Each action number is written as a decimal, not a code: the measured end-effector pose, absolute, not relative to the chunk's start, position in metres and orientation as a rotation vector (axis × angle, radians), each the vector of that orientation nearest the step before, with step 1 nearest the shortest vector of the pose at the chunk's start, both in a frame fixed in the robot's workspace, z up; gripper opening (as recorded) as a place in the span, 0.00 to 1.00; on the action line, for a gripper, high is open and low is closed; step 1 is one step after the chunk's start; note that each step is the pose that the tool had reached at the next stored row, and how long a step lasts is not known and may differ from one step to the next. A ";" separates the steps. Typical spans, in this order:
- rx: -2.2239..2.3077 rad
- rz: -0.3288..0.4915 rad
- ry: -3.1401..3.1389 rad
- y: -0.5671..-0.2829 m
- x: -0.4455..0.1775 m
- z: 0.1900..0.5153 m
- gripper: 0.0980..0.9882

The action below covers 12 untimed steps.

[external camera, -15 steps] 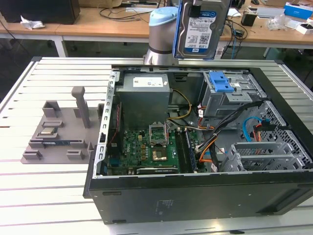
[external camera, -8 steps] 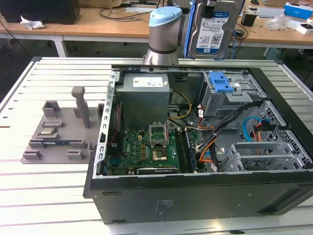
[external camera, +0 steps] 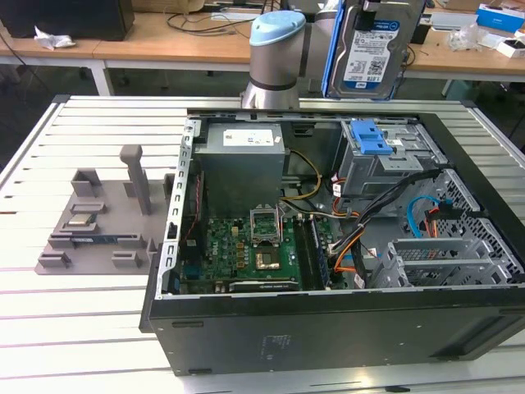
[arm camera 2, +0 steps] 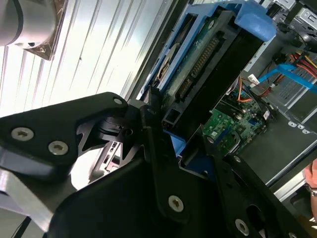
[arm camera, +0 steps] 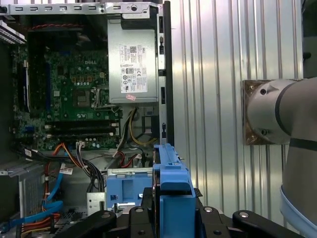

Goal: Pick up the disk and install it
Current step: 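Pick up the disk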

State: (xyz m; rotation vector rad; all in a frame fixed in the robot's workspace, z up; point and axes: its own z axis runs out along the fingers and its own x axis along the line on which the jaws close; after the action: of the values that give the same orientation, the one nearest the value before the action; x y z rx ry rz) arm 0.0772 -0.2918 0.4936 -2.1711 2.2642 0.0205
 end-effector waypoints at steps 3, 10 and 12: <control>-2.171 0.020 2.264 -0.292 0.078 0.494 0.30; -2.171 0.020 2.264 -0.303 0.078 0.492 0.30; -2.172 0.018 2.265 -0.308 0.078 0.492 0.30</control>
State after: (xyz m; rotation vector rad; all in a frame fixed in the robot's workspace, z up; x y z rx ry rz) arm 0.0778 -0.3077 0.4922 -2.1720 2.2651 0.0185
